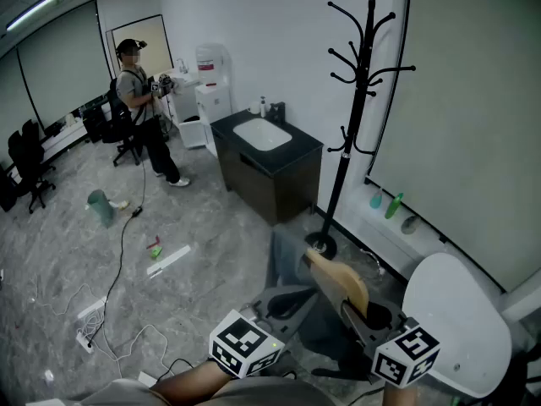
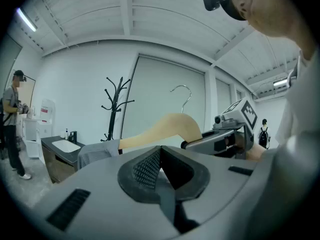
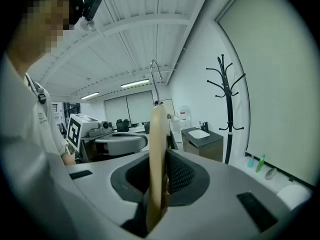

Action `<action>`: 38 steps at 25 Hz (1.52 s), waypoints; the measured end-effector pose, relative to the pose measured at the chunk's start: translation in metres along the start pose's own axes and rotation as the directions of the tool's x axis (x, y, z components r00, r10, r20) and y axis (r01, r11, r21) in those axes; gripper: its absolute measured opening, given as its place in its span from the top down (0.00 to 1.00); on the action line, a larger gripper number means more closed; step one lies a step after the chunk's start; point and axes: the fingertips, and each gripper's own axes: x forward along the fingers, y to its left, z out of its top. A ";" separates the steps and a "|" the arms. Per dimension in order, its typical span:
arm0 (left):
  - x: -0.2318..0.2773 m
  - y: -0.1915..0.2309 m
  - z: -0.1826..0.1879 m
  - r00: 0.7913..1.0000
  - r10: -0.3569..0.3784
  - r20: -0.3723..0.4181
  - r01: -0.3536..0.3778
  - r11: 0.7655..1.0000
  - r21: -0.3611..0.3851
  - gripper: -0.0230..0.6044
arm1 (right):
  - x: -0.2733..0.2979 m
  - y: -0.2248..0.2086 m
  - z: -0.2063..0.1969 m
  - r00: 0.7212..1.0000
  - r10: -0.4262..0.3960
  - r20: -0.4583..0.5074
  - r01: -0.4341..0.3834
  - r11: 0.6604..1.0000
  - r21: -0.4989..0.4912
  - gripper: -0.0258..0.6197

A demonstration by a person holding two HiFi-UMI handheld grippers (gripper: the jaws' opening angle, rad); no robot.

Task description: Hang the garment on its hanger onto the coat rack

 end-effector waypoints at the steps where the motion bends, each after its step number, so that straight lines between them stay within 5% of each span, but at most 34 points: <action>1: 0.001 -0.001 0.000 1.000 0.001 0.001 -0.001 1.000 0.001 0.95 | -0.001 -0.001 0.000 1.000 -0.001 0.001 0.001 1.000 0.000 0.87; 25: 0.032 -0.009 0.000 0.999 0.054 -0.002 -0.054 0.998 0.014 0.95 | -0.013 -0.031 0.004 0.999 0.027 0.024 -0.027 1.000 0.012 0.87; 38: 0.086 0.064 0.013 0.999 0.035 0.013 -0.035 0.999 0.003 0.95 | 0.048 -0.091 0.031 1.000 0.002 0.013 -0.002 1.000 0.001 0.87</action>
